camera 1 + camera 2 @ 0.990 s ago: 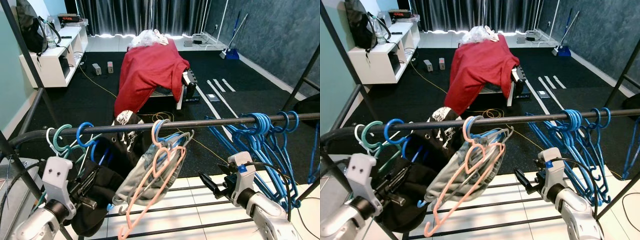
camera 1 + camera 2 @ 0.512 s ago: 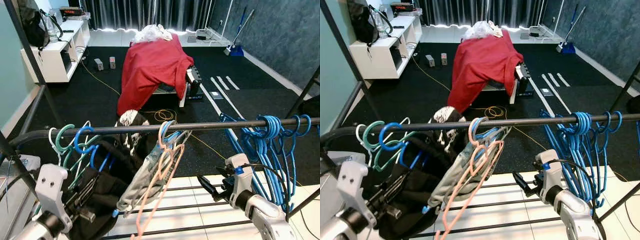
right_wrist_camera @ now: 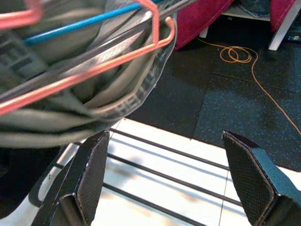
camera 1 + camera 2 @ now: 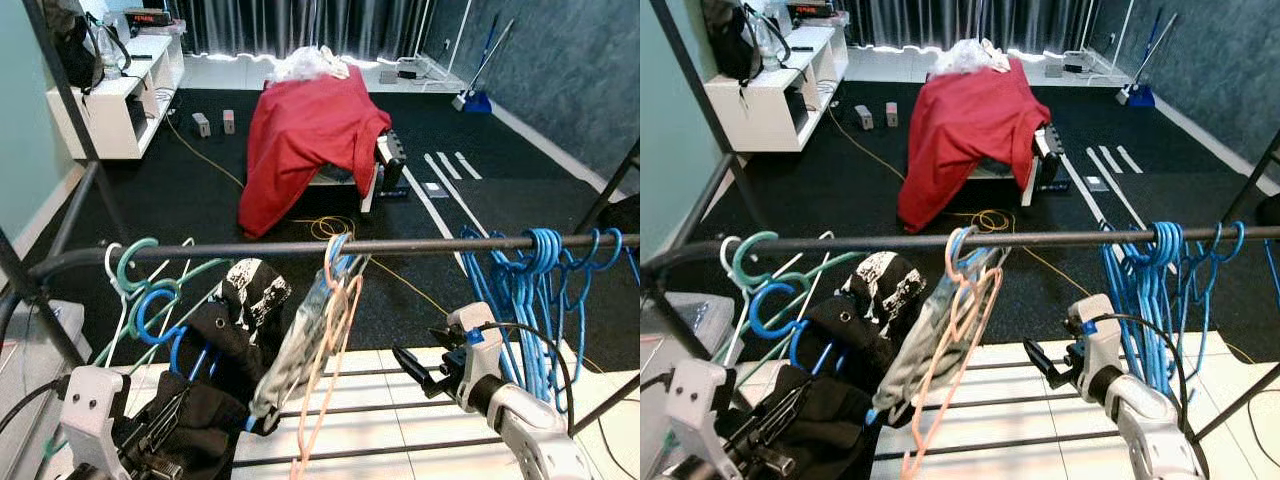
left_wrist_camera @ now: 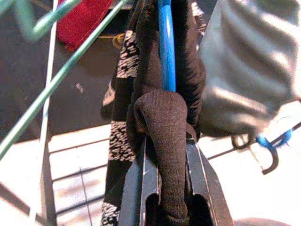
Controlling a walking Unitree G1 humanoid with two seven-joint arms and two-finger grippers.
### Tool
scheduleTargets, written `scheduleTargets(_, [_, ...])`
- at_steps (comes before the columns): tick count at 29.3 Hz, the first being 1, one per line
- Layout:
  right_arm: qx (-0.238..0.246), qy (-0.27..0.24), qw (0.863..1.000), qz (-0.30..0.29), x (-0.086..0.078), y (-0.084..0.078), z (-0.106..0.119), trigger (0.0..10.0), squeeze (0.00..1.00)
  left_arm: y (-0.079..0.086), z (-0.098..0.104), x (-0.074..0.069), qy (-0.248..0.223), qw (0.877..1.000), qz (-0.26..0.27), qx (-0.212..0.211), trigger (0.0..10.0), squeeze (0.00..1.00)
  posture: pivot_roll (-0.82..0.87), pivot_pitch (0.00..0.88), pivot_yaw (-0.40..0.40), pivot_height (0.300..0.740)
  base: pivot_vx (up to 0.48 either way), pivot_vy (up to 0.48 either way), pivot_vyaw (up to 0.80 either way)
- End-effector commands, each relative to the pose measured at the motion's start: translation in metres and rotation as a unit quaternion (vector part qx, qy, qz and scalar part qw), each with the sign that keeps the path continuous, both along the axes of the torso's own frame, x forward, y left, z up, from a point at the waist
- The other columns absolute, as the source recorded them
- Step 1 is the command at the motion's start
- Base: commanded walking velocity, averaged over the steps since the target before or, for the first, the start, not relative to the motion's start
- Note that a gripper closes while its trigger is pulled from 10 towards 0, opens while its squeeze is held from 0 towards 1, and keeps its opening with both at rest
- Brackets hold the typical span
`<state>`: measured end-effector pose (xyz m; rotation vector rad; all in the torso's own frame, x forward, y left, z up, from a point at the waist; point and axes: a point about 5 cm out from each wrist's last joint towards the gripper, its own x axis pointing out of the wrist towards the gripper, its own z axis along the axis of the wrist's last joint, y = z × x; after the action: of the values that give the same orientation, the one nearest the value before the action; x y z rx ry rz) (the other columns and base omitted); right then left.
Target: Hang hanger
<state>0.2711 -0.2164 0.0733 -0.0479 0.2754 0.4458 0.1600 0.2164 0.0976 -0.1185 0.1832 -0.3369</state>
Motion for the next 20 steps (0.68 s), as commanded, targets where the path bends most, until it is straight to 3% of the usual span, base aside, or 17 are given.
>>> scheduleTargets(1, [-0.002, 0.01, 1.0, 0.0, -0.002, 0.002, -0.005, 10.0, 0.0, 0.002, -0.007, -0.002, 0.003, 1.0, 0.019, 0.004, 10.0, 0.0, 0.03, 0.007, -0.066, 0.74, -0.476, 0.0, 0.0])
scheduleTargets(11, [0.011, -0.007, 1.0, -0.009, 0.002, 0.008, 0.002, 10.0, 0.0, -0.003, -0.027, 0.0, 0.028, 0.998, 0.052, -0.003, 10.0, 0.0, 0.03, 0.005, -0.065, 0.74, -0.472, 0.0, 0.0])
scheduleTargets(16, [0.016, -0.053, 0.998, 0.009, 0.006, 0.033, 0.022, 10.0, 0.0, -0.005, -0.036, 0.012, 0.034, 0.994, 0.1, -0.001, 10.0, 0.0, 0.03, 0.007, -0.071, 0.74, -0.466, 0.0, 0.0])
scheduleTargets(20, [0.006, -0.065, 0.998, 0.01, 0.006, 0.037, 0.025, 10.0, 0.0, -0.009, -0.033, 0.019, 0.024, 0.994, 0.108, -0.003, 10.0, 0.0, 0.03, 0.007, -0.071, 0.74, -0.441, 0.0, 0.0])
